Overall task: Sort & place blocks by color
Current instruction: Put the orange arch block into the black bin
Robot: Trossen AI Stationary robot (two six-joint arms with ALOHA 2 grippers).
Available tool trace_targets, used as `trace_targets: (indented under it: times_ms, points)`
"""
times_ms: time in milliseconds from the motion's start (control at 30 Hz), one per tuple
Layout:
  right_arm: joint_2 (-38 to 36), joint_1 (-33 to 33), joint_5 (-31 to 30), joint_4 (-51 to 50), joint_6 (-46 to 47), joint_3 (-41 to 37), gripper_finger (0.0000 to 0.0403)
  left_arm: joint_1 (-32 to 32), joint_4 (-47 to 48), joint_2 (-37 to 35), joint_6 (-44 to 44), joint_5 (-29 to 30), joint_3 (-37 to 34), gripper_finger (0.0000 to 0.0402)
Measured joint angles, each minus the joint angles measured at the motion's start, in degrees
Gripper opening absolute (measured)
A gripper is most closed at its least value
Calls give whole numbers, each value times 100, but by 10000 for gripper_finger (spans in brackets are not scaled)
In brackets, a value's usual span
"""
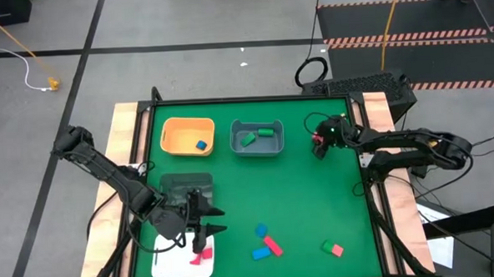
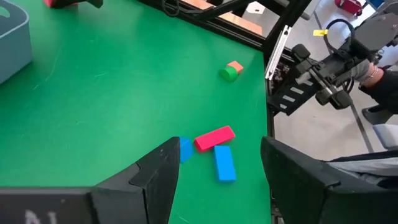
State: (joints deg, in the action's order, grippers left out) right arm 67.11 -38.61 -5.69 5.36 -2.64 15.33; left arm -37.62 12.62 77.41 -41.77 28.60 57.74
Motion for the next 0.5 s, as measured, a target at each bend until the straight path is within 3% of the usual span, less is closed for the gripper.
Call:
trace_targets:
  times_ms: [167,367,500]
  points:
    - [78,0,6,167,536,-57,201,6,0,2,-36,0,0,223]
    - [89,2,177,158,809,-59,114,6,0,2,-40,0,0,223]
    - [88,4,381,249,1071,-61,114,6,-2,2,-73,2,0,223]
